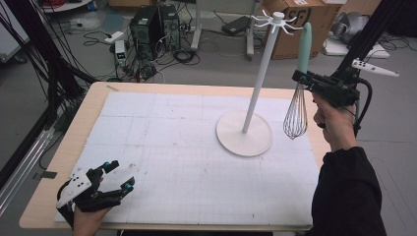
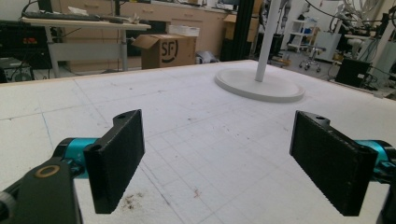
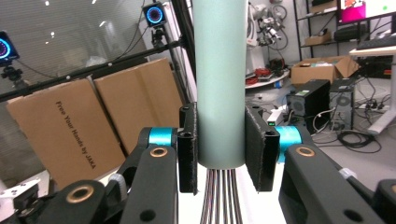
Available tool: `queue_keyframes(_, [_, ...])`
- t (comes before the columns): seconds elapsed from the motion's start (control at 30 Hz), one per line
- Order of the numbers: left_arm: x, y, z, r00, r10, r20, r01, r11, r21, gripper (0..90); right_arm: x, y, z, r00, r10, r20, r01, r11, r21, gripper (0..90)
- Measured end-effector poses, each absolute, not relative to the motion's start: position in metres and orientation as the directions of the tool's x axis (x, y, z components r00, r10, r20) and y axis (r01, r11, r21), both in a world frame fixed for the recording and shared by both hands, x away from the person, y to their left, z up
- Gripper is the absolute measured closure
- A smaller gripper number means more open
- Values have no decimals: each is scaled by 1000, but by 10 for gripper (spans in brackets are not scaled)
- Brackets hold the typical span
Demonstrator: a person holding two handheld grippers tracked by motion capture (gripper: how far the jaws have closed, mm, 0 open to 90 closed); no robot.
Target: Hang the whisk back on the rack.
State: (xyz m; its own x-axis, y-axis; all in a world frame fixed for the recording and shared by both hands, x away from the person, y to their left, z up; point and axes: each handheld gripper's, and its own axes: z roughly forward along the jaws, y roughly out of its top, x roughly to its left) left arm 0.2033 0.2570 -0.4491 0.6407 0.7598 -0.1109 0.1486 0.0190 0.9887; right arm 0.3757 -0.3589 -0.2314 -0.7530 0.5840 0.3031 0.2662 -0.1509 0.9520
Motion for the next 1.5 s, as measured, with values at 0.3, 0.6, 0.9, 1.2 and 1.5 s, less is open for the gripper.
queue_keyframes(0.3, [203,257,-449,640,761,-109,148,17,989,185,379,-359,-230,-747,592,304,262,-160,952,692])
queue_keyframes(0.6, [203,257,-449,640,760,-112,147,22,989,185,385,-351,-225,-744,600,293,266,-136,954,692])
queue_keyframes(0.9, [203,257,-449,640,760,-112,147,22,989,185,388,-345,-227,-741,609,283,266,-121,956,692])
queue_keyframes(1.2, [203,257,-449,639,761,-115,147,26,989,185,389,-338,-227,-715,655,245,255,-82,964,691])
queue_keyframes(1.5, [203,258,-449,641,760,-113,147,23,989,185,387,-331,-224,-701,685,200,224,-55,973,692])
